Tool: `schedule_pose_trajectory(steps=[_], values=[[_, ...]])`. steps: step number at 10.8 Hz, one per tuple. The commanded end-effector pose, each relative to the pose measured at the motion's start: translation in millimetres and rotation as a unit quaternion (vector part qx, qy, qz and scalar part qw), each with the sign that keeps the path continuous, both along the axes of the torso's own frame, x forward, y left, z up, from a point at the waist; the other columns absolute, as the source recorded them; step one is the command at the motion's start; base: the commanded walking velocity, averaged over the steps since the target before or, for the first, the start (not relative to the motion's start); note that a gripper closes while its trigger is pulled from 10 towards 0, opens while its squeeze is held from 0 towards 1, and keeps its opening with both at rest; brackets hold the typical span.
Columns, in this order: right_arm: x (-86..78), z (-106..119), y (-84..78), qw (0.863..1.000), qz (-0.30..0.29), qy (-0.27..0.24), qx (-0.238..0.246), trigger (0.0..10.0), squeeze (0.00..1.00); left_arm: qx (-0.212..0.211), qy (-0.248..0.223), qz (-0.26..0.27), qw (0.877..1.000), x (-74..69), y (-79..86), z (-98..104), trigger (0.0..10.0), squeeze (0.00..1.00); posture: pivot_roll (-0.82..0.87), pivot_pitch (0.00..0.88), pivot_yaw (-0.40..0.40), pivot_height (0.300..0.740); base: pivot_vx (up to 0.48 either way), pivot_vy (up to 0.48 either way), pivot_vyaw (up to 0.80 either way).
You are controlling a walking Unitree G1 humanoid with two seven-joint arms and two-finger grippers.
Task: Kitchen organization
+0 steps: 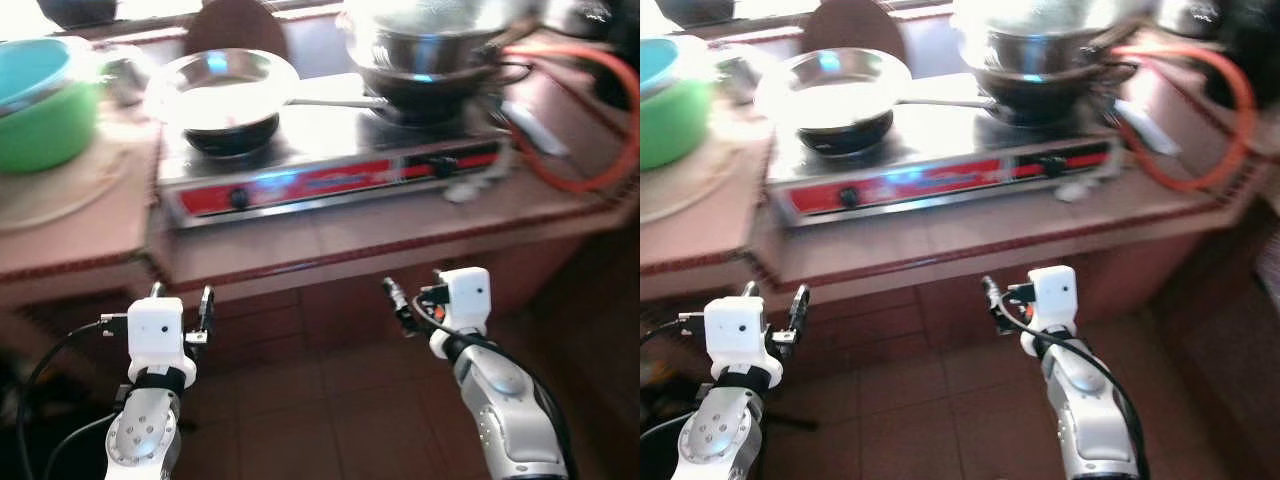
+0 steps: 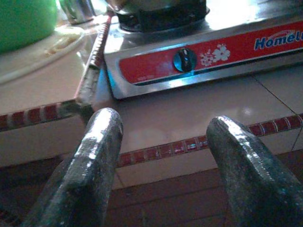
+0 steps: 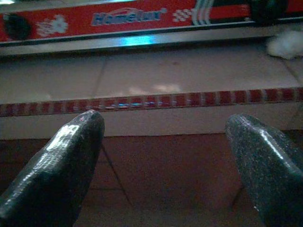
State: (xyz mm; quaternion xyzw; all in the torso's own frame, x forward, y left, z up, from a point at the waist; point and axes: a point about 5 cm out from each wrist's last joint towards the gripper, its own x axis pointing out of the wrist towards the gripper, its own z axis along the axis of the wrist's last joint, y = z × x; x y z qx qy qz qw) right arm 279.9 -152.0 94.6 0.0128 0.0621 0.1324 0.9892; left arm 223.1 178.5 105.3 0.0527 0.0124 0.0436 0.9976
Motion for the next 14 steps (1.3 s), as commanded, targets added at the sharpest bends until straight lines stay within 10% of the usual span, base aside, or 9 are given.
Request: schedule_pose_trajectory(steps=[1, 14], values=[[1.9, 1, 3.1, 1.0, 0.005, 0.003, 0.003, 10.0, 0.0, -0.001, 0.011, 0.013, 1.0, 0.4, 5.5, -4, 10.0, 0.0, -0.08, 0.116, 0.055, 0.74, 0.0, 0.0, -0.8], [1.7, 4, 6.6, 1.0, 0.011, 0.003, -0.004, 10.0, 0.0, 0.0, 0.009, -0.001, 1.0, 3.5, 0.3, -8, 10.0, 0.0, -0.1, 0.137, 0.058, 0.74, 0.0, 0.0, -0.8]])
